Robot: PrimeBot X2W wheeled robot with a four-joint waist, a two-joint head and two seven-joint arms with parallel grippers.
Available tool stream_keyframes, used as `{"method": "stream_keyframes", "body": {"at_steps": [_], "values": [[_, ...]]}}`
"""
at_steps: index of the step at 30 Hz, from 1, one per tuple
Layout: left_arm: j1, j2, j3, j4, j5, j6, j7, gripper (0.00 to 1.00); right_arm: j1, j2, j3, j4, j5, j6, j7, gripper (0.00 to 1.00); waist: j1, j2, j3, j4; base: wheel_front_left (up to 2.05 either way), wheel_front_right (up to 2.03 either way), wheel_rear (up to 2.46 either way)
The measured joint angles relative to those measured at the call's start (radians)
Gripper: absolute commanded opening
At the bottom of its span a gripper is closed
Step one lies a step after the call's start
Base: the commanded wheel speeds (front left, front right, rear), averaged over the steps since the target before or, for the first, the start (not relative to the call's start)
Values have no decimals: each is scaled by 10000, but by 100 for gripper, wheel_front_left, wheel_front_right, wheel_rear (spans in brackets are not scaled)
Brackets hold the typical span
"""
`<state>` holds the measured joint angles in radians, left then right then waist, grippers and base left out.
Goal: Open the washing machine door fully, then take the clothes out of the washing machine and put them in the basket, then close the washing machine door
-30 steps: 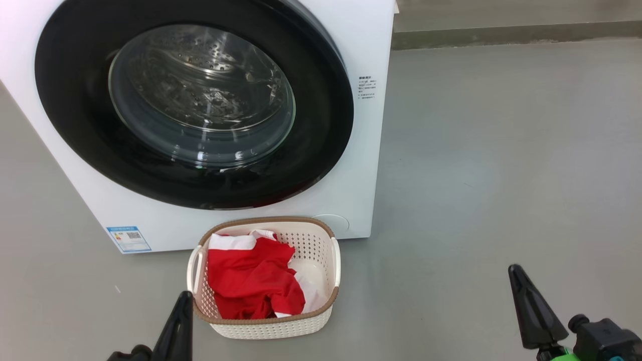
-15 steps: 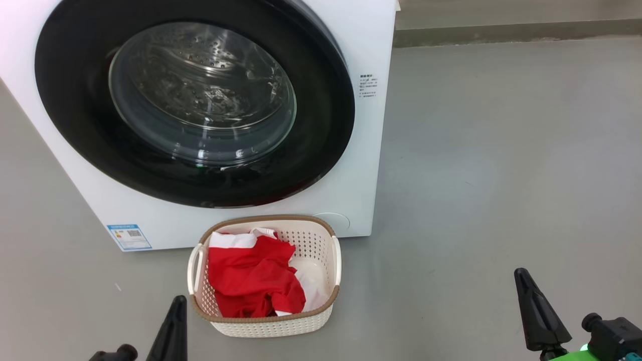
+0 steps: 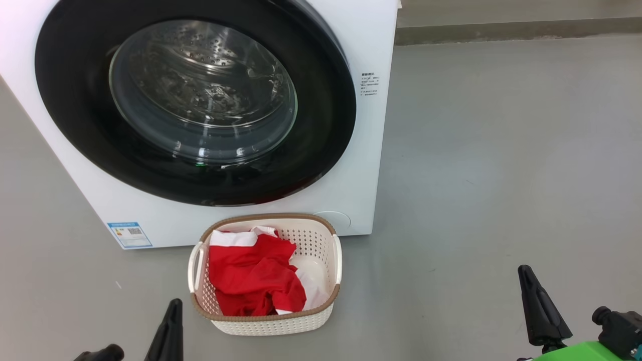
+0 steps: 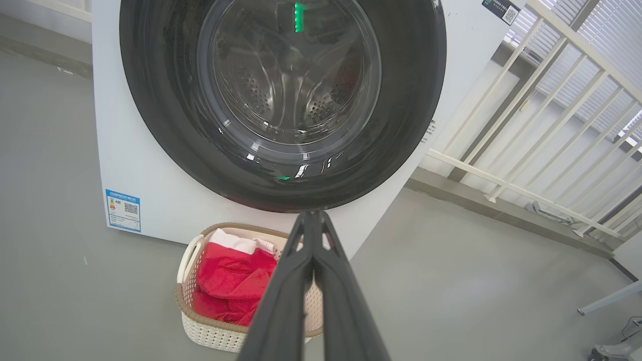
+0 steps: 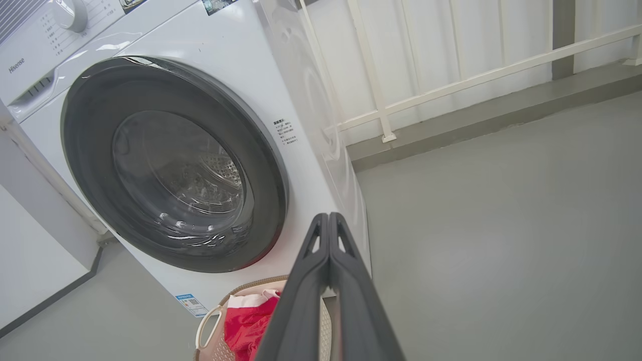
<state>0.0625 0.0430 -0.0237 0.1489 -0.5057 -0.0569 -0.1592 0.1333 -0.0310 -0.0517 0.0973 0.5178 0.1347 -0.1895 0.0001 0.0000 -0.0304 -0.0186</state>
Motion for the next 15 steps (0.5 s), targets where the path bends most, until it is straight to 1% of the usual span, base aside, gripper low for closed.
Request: {"method": "stream_keyframes", "body": {"at_steps": [1, 15], "values": [[0, 0, 12, 15, -119, -52, 13, 0, -1, -4, 0, 10, 142, 0, 63, 0, 0, 0, 4, 2, 0, 0, 0], [-98, 0, 186, 198, -1662, -67, 407, 0, -240, -44, -10, 265, 1793, -2, 414, 0, 0, 0, 53, 29, 0, 0, 0]]}}
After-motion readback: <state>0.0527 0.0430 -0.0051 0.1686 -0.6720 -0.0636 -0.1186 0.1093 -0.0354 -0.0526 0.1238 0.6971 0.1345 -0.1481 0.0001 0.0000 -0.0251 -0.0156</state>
